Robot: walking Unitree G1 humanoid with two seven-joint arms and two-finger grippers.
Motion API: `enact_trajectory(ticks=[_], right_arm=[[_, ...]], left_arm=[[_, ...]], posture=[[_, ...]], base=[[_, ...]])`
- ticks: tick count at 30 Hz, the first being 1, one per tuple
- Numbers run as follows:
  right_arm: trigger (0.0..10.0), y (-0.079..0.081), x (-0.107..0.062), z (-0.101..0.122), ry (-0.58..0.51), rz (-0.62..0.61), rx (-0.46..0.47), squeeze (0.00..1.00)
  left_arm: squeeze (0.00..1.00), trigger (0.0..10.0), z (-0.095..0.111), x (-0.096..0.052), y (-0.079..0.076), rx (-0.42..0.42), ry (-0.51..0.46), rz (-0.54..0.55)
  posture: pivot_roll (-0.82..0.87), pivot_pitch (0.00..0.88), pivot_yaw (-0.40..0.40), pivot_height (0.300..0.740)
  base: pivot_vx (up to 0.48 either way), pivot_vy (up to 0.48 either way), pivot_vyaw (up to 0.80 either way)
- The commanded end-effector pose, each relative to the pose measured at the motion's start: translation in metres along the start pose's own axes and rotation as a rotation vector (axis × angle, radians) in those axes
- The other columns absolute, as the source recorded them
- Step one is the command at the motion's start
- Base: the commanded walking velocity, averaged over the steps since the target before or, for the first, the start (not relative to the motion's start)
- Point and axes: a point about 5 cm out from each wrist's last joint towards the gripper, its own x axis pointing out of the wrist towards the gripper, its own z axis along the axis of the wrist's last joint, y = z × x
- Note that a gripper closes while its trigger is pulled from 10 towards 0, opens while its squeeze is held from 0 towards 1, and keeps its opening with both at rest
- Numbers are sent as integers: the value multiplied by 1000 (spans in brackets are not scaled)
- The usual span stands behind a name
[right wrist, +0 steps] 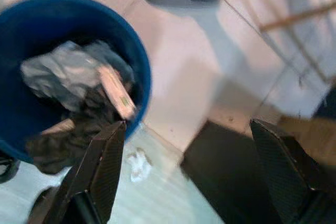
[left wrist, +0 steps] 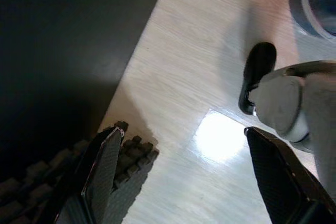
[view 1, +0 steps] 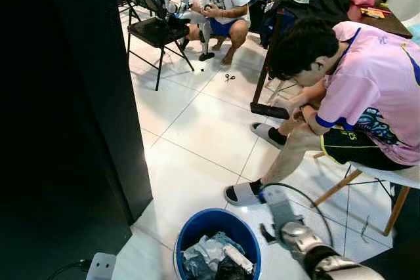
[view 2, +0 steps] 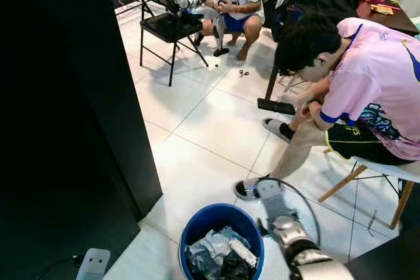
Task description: Clean up the room
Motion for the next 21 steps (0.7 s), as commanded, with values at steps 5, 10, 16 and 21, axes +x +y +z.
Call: enact_trajectory(ticks=[5, 10, 16, 21], right_arm=[[10000, -9, -6, -62, 145, -30, 128, 0], [10000, -7, -12, -94, 224, -36, 179, 0], [10000, -3, -23, -131, 328, -49, 222, 0], [10000, 2, -23, -133, 341, -42, 198, 0]], left_arm=[[0, 10000, -5, -2, -15, 41, 35, -57], [0, 10000, -5, -2, -21, 86, 39, -86], [0, 10000, -4, -3, -28, 129, 37, -117], [0, 10000, -3, -3, -27, 130, 38, -119]], posture=[[-103, 84, -65, 740], [-124, 68, -50, 740], [-136, 54, -43, 740], [-132, 49, -46, 740]], base=[[-480, 0, 0], [-480, 0, 0], [-480, 0, 0], [-480, 0, 0]])
